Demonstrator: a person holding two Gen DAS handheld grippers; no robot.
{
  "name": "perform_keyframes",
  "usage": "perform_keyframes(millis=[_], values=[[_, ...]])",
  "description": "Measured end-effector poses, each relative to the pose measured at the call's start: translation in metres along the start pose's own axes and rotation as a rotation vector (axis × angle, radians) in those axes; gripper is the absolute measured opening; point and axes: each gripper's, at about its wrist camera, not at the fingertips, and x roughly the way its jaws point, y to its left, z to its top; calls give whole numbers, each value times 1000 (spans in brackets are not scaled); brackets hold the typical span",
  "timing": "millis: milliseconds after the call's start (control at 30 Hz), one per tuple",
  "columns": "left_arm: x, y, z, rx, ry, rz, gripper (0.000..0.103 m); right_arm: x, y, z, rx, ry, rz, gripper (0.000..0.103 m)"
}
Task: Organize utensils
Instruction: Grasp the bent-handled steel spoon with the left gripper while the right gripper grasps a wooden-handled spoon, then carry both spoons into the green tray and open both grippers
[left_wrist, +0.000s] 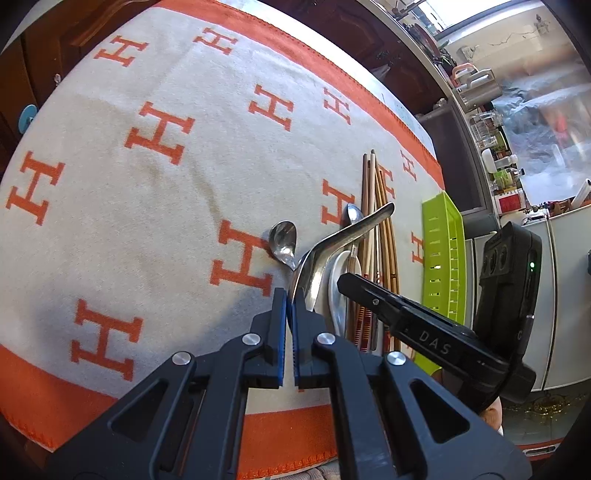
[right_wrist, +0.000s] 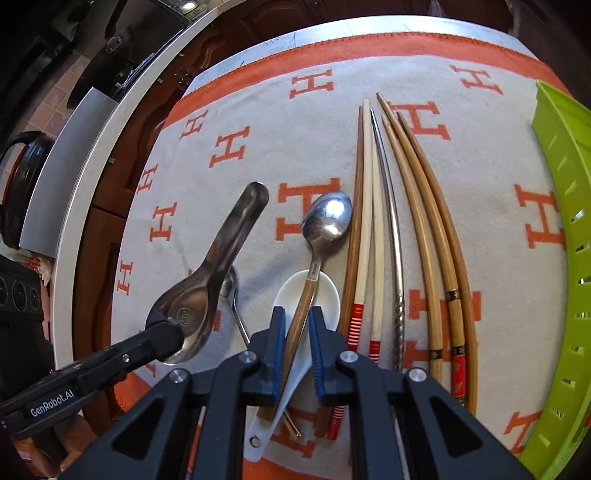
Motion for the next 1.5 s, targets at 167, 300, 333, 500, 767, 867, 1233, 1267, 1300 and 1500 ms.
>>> perform_keyframes(millis=[167, 300, 333, 500, 767, 867, 1233, 1267, 1300, 1500], values=[[-6, 0, -4, -12, -17, 29, 0, -2, -6, -4, 26, -14, 69, 7], [-12, -3, -7, -23, -31, 35, 0, -12, -12, -6, 51, -35, 116, 7], [-14, -4, -7, -26, -37, 36, 0, -16, -13, -7, 57, -41, 127, 7], [-27, -13, -7, -38, -68, 35, 0, -37, -23, -12, 93, -88, 163, 7], [-27, -73, -10, 60, -65, 29, 0, -89, -63, -27, 178, -191, 189, 7], [-19, -107, -15, 118, -45, 20, 0, -108, -85, -35, 214, -229, 170, 7], [42, -235, -47, 312, 8, 80, 1, -160, -178, -65, 339, -336, 15, 7], [48, -241, -49, 319, 11, 90, 1, -161, -184, -67, 345, -340, 4, 7], [55, -247, -51, 324, 16, 101, 1, -162, -190, -69, 348, -342, -10, 7], [94, -271, -63, 352, 37, 170, 1, -161, -219, -73, 356, -315, -38, 8]])
